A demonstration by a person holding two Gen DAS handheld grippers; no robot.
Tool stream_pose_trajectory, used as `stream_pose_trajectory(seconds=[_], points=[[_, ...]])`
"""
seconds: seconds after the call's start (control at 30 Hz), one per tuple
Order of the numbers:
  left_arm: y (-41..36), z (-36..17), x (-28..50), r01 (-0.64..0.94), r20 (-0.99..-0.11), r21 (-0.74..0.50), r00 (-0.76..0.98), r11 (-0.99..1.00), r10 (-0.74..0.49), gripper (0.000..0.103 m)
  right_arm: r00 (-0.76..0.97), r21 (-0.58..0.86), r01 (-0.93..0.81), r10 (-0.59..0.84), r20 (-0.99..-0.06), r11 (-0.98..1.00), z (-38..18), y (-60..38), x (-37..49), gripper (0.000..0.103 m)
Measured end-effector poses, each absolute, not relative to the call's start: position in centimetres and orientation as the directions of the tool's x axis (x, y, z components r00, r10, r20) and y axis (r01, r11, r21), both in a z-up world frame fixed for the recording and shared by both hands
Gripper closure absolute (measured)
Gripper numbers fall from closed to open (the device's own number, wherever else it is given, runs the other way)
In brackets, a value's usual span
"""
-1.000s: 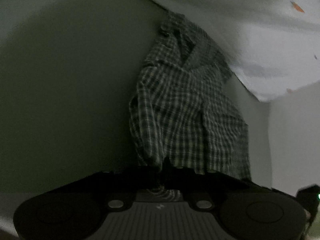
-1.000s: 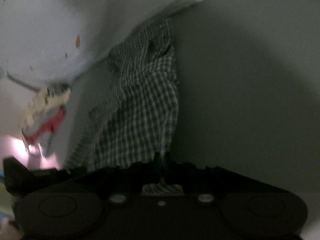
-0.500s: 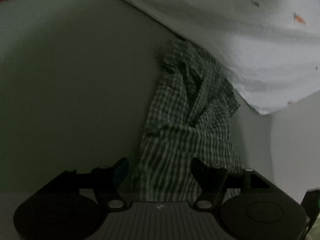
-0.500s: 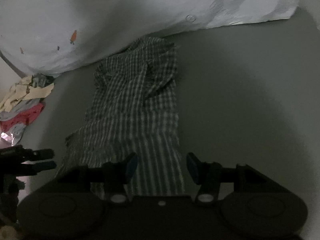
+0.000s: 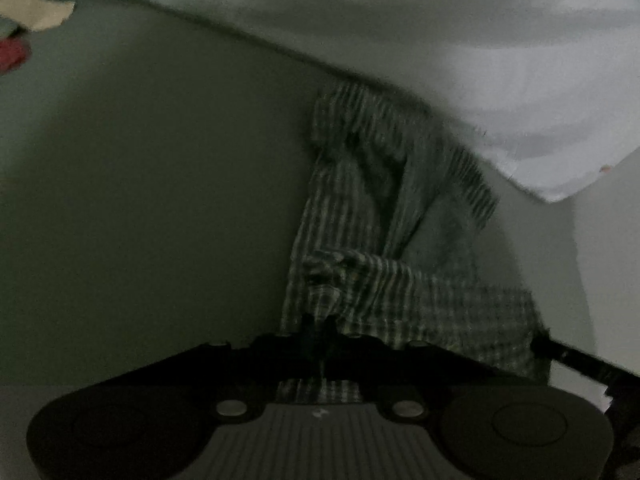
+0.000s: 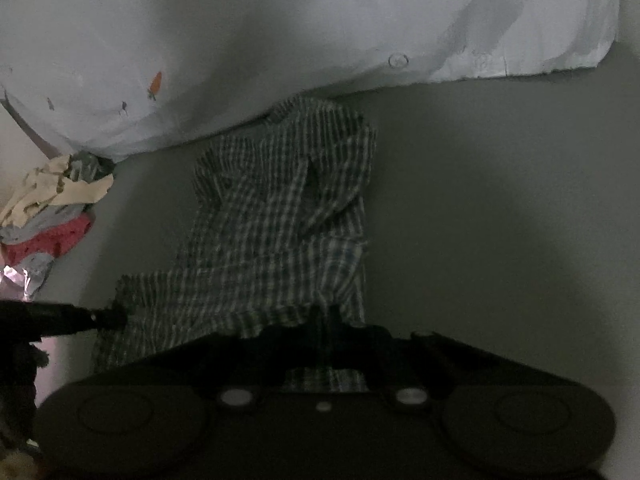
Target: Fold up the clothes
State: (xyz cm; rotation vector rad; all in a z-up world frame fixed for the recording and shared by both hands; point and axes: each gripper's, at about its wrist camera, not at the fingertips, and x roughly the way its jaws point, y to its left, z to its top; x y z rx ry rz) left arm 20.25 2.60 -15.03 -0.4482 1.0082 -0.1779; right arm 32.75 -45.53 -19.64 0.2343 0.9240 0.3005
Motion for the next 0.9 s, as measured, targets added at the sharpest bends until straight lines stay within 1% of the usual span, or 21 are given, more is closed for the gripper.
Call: stream_pose_trajectory(seconds=[0.1, 0.2, 0.27, 0.3, 0.37, 0.4, 0.43, 0.47, 0.5, 0.53, 0.57, 0.6, 0.63, 0.67, 0.73, 0.87, 0.9], points=[[2.2, -13.2, 21.0, -0.031, -0.742, -0.438, 0.576, 0.898, -0.343, 0.101, 0.596, 0.319, -0.15, 0.343, -0.726, 0.936, -19.2, -45.4, 33.1, 0.101], [2.5, -12.7, 21.2, -0.029, -0.734, -0.413, 0.602, 0.91, -0.314, 0.1, 0.61, 0.338, -0.121, 0.339, -0.716, 0.933, -19.4, -45.8, 34.0, 0.101], [2.3, -14.4, 22.4, -0.05, -0.765, -0.378, 0.579, 0.924, -0.282, 0.098, 0.61, 0.345, -0.095, 0.329, -0.721, 0.934, -20.4, -45.9, 34.8, 0.099], [2.0, -15.6, 23.2, -0.062, -0.788, -0.354, 0.557, 0.933, -0.262, 0.094, 0.602, 0.339, -0.085, 0.32, -0.732, 0.937, -21.0, -45.8, 35.1, 0.098], [1.7, -17.6, 24.4, -0.093, -0.831, -0.322, 0.504, 0.942, -0.235, 0.088, 0.58, 0.283, -0.077, 0.274, -0.767, 0.956, -22.0, -45.2, 35.8, 0.095], [1.7, -18.3, 24.6, -0.106, -0.846, -0.313, 0.483, 0.944, -0.226, 0.083, 0.572, 0.244, -0.079, 0.244, -0.783, 0.967, -22.4, -44.8, 36.0, 0.09], [2.0, -18.3, 24.4, -0.116, -0.847, -0.314, 0.484, 0.942, -0.223, 0.082, 0.582, 0.191, -0.087, 0.205, -0.787, 0.978, -22.4, -44.3, 35.9, 0.082], [2.2, -18.3, 24.2, -0.126, -0.845, -0.317, 0.488, 0.94, -0.219, 0.075, 0.595, 0.136, -0.093, 0.165, -0.787, 0.986, -22.3, -43.9, 35.6, 0.078], [2.5, -17.9, 23.9, -0.136, -0.838, -0.323, 0.5, 0.936, -0.217, 0.061, 0.621, 0.098, -0.106, 0.143, -0.771, 0.989, -21.9, -43.8, 35.0, 0.061], [2.9, -17.5, 23.6, -0.146, -0.831, -0.331, 0.514, 0.932, -0.214, 0.053, 0.648, 0.061, -0.119, 0.124, -0.752, 0.991, -21.6, -43.8, 34.3, 0.046], [3.4, -17.1, 23.1, -0.155, -0.821, -0.344, 0.529, 0.926, -0.216, 0.035, 0.674, 0.024, -0.129, 0.106, -0.731, 0.991, -21.2, -43.8, 33.6, 0.043], [3.9, -16.8, 22.7, -0.163, -0.81, -0.367, 0.541, 0.916, -0.228, 0.025, 0.7, -0.014, -0.139, 0.089, -0.708, 0.99, -20.8, -43.7, 32.9, 0.036], [4.5, -16.5, 22.3, -0.171, -0.798, -0.389, 0.553, 0.905, -0.239, 0.023, 0.716, -0.048, -0.147, 0.073, -0.694, 0.988, -20.6, -43.7, 32.2, 0.026], [5.0, -16.3, 21.8, -0.18, -0.788, -0.414, 0.561, 0.893, -0.253, 0.022, 0.734, -0.099, -0.158, 0.05, -0.677, 0.983, -20.4, -43.6, 31.3, 0.023], [6.3, -16.3, 20.3, -0.214, -0.774, -0.484, 0.557, 0.849, -0.301, 0.019, 0.763, -0.196, -0.198, 0.026, -0.646, 0.96, -20.3, -43.1, 29.1, 0.021], [8.1, -16.8, 16.6, -0.264, -0.736, -0.606, 0.543, 0.75, -0.404, 0.018, 0.804, -0.361, -0.281, 0.013, -0.594, 0.889, -20.1, -42.0, 24.0, 0.021], [8.4, -17.0, 15.6, -0.276, -0.735, -0.622, 0.529, 0.733, -0.424, 0.018, 0.802, -0.383, -0.311, 0.024, -0.597, 0.87, -20.1, -41.8, 22.8, 0.021]])
